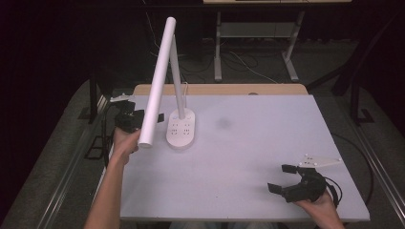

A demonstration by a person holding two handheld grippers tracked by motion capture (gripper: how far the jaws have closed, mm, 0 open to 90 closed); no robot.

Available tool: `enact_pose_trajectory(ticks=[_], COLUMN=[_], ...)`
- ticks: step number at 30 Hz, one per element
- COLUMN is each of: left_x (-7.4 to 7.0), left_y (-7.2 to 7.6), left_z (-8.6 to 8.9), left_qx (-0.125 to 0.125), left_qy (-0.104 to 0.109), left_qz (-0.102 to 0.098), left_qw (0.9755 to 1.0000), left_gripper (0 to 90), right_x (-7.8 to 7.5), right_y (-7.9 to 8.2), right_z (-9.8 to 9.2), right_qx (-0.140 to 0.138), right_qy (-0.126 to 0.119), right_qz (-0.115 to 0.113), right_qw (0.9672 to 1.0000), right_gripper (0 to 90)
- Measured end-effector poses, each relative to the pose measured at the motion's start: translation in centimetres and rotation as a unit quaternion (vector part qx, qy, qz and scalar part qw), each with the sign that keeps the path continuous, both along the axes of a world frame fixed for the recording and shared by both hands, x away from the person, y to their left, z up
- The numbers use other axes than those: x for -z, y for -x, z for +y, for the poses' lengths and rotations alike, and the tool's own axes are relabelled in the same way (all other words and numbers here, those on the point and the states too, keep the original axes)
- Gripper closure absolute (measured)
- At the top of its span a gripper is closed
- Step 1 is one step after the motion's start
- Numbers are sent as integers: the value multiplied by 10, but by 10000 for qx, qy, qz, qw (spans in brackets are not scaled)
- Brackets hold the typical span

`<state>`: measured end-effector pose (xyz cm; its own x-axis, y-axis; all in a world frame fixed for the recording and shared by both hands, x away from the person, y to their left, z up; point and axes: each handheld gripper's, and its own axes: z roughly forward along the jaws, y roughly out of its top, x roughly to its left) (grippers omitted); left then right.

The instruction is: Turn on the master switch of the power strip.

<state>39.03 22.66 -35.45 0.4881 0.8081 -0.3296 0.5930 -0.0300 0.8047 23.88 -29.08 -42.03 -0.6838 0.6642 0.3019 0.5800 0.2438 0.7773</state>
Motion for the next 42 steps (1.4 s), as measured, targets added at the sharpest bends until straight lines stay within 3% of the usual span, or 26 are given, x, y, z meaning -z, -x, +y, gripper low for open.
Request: enact_pose_trajectory(ticks=[22,34,42], left_x=[23,35,45], left_y=[62,96,112], left_z=[-23,-41,-44], left_qx=[338,781,964], left_qy=[101,-214,-198], left_qz=[-242,-380,-315], left_qw=[9991,9960,9946], left_gripper=[0,0,0], right_x=[-1,-1,0], right_y=[0,0,1], right_z=[-1,-1,-1], right_qx=[15,24,11], right_qy=[-14,-45,-41], right_qz=[-8,4,-3], right_qw=[10000,10000,10000], right_gripper=[3,3,3])
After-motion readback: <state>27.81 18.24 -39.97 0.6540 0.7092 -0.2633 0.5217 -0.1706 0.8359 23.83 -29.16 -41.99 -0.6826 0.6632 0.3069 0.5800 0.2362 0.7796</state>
